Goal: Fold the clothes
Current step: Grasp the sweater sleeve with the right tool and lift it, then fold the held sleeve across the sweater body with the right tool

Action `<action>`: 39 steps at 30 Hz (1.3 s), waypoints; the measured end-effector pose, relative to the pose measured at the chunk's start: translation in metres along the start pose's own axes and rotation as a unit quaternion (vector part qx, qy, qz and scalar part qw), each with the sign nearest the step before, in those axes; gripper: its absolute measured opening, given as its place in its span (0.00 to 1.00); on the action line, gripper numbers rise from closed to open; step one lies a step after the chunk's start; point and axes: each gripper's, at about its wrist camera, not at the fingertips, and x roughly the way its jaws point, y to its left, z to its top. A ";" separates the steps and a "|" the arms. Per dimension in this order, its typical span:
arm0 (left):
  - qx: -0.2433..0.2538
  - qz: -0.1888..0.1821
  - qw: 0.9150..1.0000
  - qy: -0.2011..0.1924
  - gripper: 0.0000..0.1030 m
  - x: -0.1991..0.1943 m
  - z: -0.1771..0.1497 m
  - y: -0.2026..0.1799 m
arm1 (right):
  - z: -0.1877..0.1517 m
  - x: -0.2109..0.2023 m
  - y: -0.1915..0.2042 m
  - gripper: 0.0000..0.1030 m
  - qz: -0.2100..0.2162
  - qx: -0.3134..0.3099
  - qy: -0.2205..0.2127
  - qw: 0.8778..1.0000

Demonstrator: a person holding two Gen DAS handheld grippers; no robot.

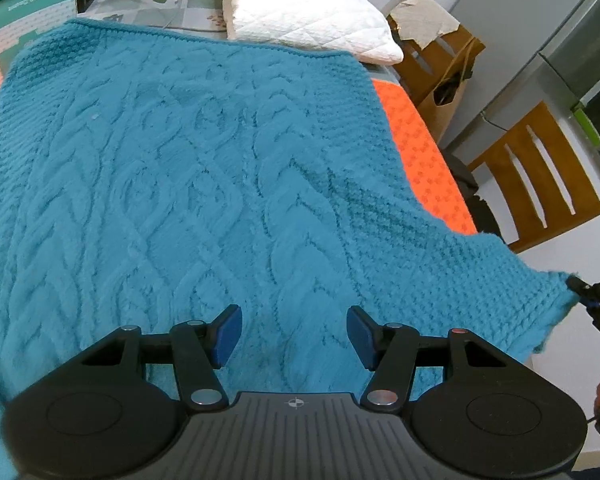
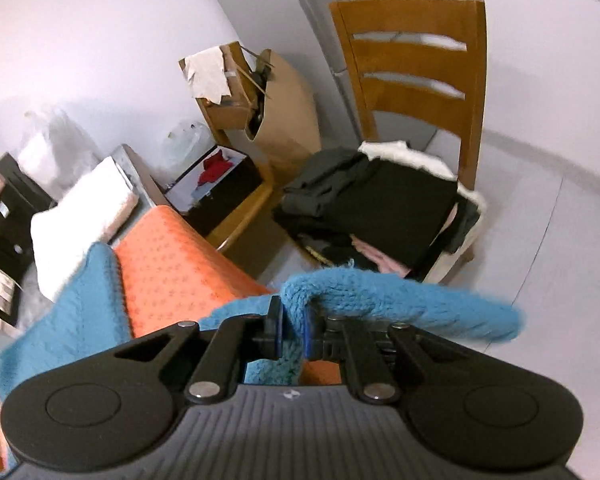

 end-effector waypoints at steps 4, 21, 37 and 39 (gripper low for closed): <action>-0.011 -0.005 1.000 -0.015 0.59 -0.007 0.004 0.009 | 0.005 -0.012 0.047 0.10 0.009 -0.113 -0.032 0.993; -0.036 0.022 0.994 -0.099 0.60 -0.061 -0.005 0.059 | -0.149 -0.013 0.262 0.10 0.246 -0.651 0.120 0.708; 0.000 0.009 0.997 -0.071 0.62 -0.039 -0.007 0.033 | -0.127 -0.012 0.224 0.43 0.260 -0.555 0.190 0.767; -0.009 0.006 0.998 -0.069 0.62 -0.036 -0.007 0.034 | -0.111 -0.016 0.218 0.46 0.244 -0.529 0.175 0.794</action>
